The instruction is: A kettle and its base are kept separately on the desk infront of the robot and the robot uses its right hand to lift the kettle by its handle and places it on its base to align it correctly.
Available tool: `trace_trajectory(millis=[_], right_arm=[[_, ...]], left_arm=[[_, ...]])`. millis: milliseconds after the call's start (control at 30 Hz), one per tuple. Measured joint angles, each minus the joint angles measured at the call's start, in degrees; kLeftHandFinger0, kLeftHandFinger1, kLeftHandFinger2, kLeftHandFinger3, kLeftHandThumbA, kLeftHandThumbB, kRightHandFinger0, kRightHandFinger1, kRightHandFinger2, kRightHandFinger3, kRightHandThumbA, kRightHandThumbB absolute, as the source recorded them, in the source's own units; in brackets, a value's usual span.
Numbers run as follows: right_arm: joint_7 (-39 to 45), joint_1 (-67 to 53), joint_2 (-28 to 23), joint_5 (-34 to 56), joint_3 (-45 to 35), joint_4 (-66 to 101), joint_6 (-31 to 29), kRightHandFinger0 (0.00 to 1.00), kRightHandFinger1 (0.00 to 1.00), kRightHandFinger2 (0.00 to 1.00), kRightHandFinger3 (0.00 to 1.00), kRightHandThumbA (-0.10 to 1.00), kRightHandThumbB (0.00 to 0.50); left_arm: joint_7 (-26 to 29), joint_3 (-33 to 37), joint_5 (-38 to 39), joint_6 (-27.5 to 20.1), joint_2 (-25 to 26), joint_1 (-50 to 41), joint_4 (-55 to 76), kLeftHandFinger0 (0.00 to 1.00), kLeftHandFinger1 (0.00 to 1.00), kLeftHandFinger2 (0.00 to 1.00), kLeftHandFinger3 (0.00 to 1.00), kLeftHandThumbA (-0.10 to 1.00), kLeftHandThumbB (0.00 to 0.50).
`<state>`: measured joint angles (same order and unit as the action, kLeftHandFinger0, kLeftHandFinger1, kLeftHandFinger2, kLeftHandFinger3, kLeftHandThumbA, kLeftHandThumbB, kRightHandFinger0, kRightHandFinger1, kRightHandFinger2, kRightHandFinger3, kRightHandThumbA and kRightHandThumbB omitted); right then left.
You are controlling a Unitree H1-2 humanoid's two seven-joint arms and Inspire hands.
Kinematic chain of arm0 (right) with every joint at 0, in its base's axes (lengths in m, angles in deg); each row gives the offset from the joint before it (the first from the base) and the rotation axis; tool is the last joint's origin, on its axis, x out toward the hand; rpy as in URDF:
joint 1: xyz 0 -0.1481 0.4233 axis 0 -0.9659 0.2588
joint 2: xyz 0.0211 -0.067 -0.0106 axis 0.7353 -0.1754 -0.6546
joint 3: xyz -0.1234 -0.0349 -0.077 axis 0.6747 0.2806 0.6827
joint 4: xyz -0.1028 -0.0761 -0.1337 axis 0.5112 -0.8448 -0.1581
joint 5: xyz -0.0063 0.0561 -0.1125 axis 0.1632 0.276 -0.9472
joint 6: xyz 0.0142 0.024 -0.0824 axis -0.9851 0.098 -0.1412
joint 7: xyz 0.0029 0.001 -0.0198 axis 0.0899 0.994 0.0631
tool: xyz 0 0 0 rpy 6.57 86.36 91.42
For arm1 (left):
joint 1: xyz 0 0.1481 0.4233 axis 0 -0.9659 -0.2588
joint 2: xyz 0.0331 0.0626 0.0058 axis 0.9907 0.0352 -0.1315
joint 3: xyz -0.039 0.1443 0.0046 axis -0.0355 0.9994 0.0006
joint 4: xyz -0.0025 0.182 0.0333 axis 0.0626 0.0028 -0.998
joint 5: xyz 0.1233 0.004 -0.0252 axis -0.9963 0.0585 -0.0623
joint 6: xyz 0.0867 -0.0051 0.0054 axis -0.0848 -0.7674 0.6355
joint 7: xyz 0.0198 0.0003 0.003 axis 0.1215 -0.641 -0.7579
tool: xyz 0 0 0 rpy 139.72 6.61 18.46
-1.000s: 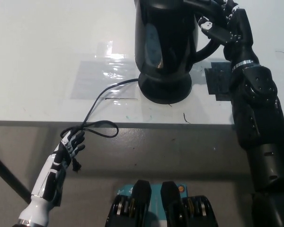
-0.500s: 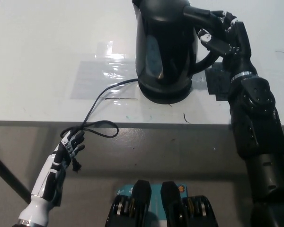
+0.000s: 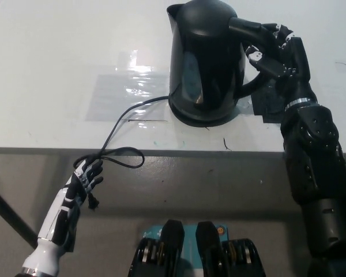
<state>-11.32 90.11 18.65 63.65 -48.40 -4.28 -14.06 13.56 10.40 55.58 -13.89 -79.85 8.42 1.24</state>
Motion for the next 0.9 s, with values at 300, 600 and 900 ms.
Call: trace_trajectory(millis=[300, 600, 900], right_arm=[[0.0, 0.0, 0.2, 0.0, 0.1, -0.4, -0.5, 0.0, 0.19, 0.52, 0.29, -0.1, 0.162], [-0.7, 0.1, 1.0, -0.3, 0.3, -3.0, -2.2, 0.0, 0.17, 0.49, 0.24, -0.1, 0.158], [-1.3, 3.7, 0.9, -1.2, 0.6, -8.6, -3.4, 0.0, 0.18, 0.54, 0.43, -0.1, 0.147]], left_arm=[[0.0, 0.0, 0.0, 0.0, 0.0, 0.0, 0.0, 1.0, 1.0, 1.0, 1.0, 1.0, 0.083], [0.0, 0.0, 0.0, 0.0, 0.0, 0.0, 0.0, 1.0, 1.0, 1.0, 1.0, 1.0, 0.089], [0.0, 0.0, 0.0, -0.1, 0.1, -0.2, -0.1, 1.0, 1.0, 1.0, 1.0, 1.0, 0.091]])
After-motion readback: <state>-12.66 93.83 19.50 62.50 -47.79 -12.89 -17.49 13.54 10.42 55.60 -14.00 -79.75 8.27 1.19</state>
